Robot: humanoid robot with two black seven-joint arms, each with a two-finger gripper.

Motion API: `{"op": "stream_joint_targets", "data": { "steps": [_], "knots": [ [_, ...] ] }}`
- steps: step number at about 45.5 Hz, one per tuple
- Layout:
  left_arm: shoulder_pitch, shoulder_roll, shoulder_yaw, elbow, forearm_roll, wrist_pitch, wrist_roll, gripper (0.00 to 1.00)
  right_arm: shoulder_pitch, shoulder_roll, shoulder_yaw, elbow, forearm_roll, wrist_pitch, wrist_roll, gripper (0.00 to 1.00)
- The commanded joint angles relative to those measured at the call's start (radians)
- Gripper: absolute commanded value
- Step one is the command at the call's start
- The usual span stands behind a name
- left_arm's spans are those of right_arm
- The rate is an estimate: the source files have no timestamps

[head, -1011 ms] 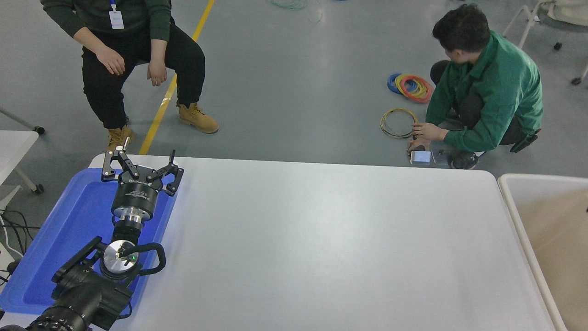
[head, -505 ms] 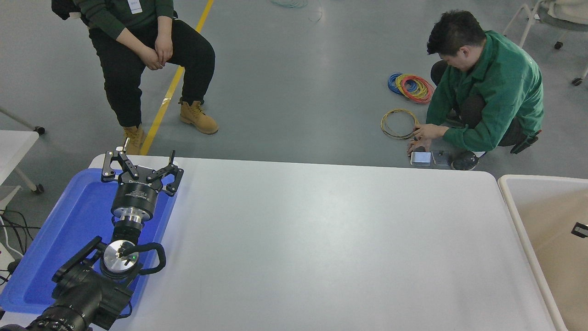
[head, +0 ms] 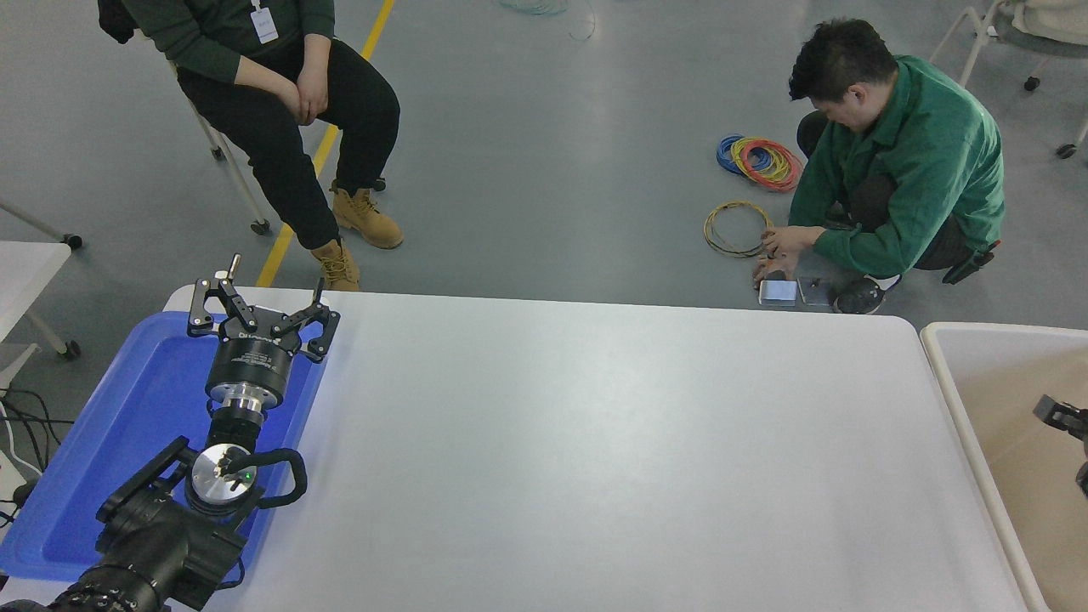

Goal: Pick up paper ball place in dustbin

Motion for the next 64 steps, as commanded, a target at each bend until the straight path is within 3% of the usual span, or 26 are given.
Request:
{"op": "stream_joint_targets", "data": {
  "steps": [1, 11, 15, 20, 27, 34, 38, 58, 64],
  "knots": [
    [0.0, 0.0, 0.0, 0.0, 0.0, 0.0, 0.0, 1.0, 0.111, -0.015, 0.303, -0.001, 0.0, -0.003, 0.002, 1.0],
    [0.0, 0.001, 0.0, 0.0, 0.0, 0.0, 0.0, 1.0, 0.205, -0.049, 0.602, 0.065, 0.0, 0.003, 0.007, 1.0],
    [0.0, -0.001, 0.0, 0.0, 0.0, 0.0, 0.0, 1.0, 0.242, -0.097, 0.619, 0.126, 0.0, 0.006, 0.034, 1.0],
    [0.0, -0.001, 0.0, 0.0, 0.0, 0.0, 0.0, 1.0, 0.251, -0.14, 0.679, 0.226, 0.0, 0.007, 0.102, 1.0],
    [0.0, -0.001, 0.0, 0.0, 0.0, 0.0, 0.0, 1.0, 0.196, -0.157, 0.965, 0.326, 0.0, 0.012, 0.206, 1.0],
    [0.0, 0.0, 0.0, 0.0, 0.0, 0.0, 0.0, 1.0, 0.057, -0.138, 1.26, 0.476, 0.0, 0.014, 0.371, 1.0],
    [0.0, -0.001, 0.0, 0.0, 0.0, 0.0, 0.0, 1.0, -0.016, -0.111, 1.381, 0.533, 0.0, 0.018, 0.431, 1.0],
    [0.0, 0.001, 0.0, 0.0, 0.0, 0.0, 0.0, 1.0, -0.263, 0.011, 1.734, 0.567, 0.0, 0.245, 0.445, 1.0],
    [0.0, 0.001, 0.0, 0.0, 0.0, 0.0, 0.0, 1.0, -0.293, 0.055, 1.74, 0.567, 0.0, 0.248, 0.485, 1.0]
  ]
}}
